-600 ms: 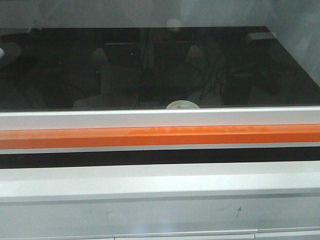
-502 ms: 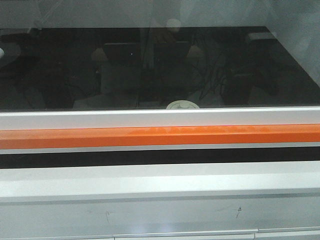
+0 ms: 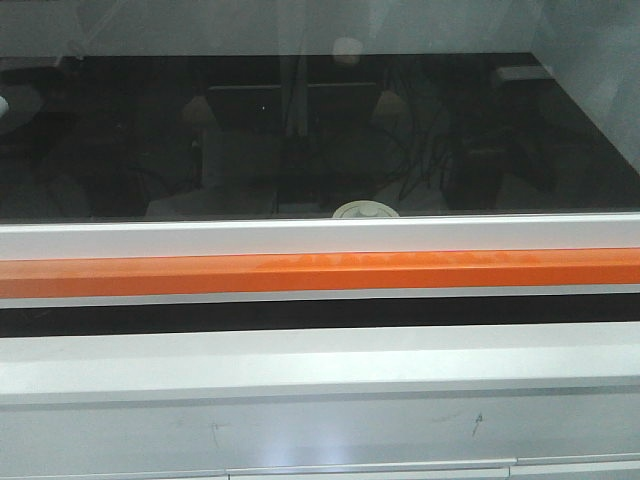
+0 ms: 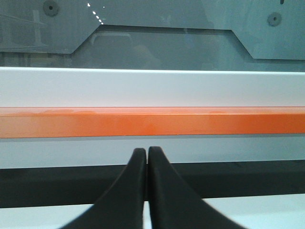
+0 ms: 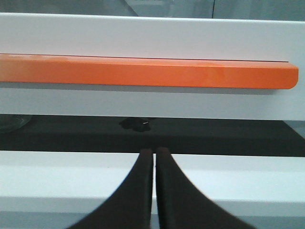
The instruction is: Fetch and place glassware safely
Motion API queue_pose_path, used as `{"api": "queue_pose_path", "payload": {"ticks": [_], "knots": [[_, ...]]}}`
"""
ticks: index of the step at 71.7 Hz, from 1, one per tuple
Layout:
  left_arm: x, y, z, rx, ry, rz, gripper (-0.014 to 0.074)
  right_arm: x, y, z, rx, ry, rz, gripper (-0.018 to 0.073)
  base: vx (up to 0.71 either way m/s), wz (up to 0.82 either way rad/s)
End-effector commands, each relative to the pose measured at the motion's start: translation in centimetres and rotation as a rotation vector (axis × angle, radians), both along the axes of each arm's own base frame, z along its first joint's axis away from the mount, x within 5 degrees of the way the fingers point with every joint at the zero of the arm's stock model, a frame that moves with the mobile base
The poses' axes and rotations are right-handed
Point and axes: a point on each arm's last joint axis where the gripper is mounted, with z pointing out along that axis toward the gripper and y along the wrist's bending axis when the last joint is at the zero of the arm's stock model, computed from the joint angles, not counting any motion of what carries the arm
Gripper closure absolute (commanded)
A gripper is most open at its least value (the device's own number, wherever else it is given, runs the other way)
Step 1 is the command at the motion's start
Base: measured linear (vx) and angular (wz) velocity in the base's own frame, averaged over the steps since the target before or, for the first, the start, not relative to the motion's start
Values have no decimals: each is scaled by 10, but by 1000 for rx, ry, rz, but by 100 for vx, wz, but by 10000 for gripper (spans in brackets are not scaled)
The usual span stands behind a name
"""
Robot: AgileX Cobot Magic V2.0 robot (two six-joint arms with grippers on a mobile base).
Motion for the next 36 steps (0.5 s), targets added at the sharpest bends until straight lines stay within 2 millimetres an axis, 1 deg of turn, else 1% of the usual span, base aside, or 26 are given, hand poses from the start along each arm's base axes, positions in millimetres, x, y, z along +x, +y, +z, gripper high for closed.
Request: {"api": "queue_pose_path", "payload": {"ticks": [1, 36], "knots": [[0, 0, -3, -14, -52, 0, 603, 0, 0, 0, -8, -53, 3, 567, 0, 0], [0, 0, -2, -15, -68, 0, 603, 0, 0, 0, -9, -58, 3, 567, 0, 0]]}}
